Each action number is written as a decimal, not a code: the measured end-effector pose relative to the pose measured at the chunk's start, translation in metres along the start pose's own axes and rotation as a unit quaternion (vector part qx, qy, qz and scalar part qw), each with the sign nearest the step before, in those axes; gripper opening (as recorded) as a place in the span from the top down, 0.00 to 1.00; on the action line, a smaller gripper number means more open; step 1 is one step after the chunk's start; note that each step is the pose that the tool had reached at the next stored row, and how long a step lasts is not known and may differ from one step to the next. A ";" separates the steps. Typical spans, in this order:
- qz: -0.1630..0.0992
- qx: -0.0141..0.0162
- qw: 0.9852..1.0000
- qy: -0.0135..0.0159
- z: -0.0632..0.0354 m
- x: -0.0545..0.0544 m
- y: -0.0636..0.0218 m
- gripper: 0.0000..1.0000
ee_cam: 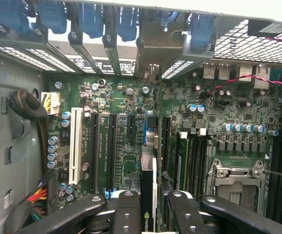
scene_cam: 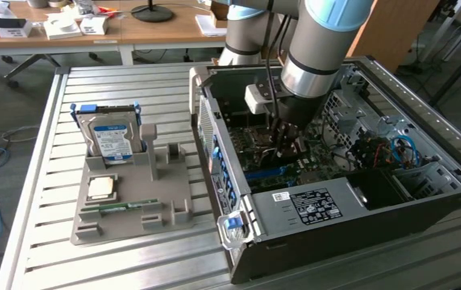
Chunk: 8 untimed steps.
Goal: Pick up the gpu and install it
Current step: 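Insert the gpu into the slot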
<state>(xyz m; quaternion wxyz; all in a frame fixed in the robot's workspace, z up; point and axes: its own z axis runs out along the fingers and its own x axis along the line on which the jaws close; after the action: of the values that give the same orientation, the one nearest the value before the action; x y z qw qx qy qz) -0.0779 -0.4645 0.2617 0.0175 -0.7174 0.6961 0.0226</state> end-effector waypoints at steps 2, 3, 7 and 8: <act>0.000 0.000 1.000 0.000 0.0005 0.000 0.0000 0.74; 0.000 0.000 1.000 0.000 0.0006 0.000 0.0000 0.74; 0.000 0.000 1.000 0.000 0.0011 0.000 0.0000 0.74; 0.000 0.000 1.000 0.000 0.0016 0.000 0.0000 0.74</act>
<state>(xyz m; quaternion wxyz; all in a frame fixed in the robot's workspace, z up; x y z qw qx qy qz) -0.0779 -0.4645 0.2601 0.0175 -0.7174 0.6961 0.0227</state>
